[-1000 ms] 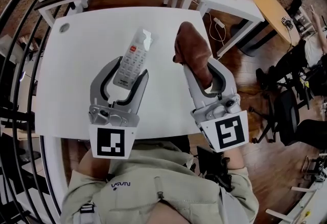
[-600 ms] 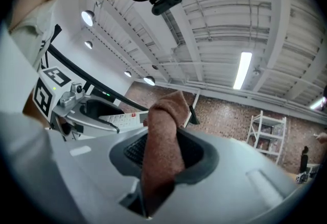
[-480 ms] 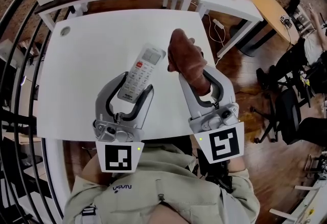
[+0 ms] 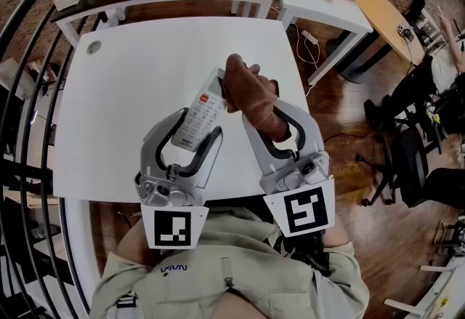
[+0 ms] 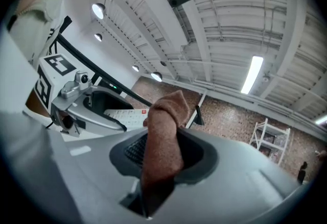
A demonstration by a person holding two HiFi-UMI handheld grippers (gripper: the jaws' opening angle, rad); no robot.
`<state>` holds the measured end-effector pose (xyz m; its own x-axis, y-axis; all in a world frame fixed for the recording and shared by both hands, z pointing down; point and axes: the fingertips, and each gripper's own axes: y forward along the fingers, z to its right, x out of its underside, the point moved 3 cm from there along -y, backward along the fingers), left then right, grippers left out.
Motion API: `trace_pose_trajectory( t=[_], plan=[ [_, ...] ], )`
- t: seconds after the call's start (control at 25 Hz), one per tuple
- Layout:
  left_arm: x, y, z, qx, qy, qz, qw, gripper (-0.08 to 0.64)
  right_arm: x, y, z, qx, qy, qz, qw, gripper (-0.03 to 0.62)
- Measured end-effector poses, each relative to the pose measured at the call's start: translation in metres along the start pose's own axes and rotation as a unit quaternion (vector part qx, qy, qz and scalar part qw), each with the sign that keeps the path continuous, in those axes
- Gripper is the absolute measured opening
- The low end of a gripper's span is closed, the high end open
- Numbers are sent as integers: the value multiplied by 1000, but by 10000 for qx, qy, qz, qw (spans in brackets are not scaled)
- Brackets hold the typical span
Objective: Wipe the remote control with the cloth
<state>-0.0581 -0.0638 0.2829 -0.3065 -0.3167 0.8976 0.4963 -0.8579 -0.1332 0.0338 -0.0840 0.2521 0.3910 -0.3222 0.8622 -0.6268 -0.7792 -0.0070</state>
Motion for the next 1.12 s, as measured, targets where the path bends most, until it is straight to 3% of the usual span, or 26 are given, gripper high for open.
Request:
trace_pose_trajectory(
  t=[0.56, 0.8, 1.12],
  plan=[
    [8, 3, 1, -3, 128, -128, 9998, 244, 6, 3, -41, -974, -900, -253, 9908, 107],
    [14, 6, 4, 63, 269, -219, 9994, 244, 5, 0, -51, -1210, -1603, -276, 9792, 107],
    [17, 9, 15, 310, 506, -264, 9979, 244, 13, -5, -56, -1557, -2483, -528, 9546, 107]
  ],
)
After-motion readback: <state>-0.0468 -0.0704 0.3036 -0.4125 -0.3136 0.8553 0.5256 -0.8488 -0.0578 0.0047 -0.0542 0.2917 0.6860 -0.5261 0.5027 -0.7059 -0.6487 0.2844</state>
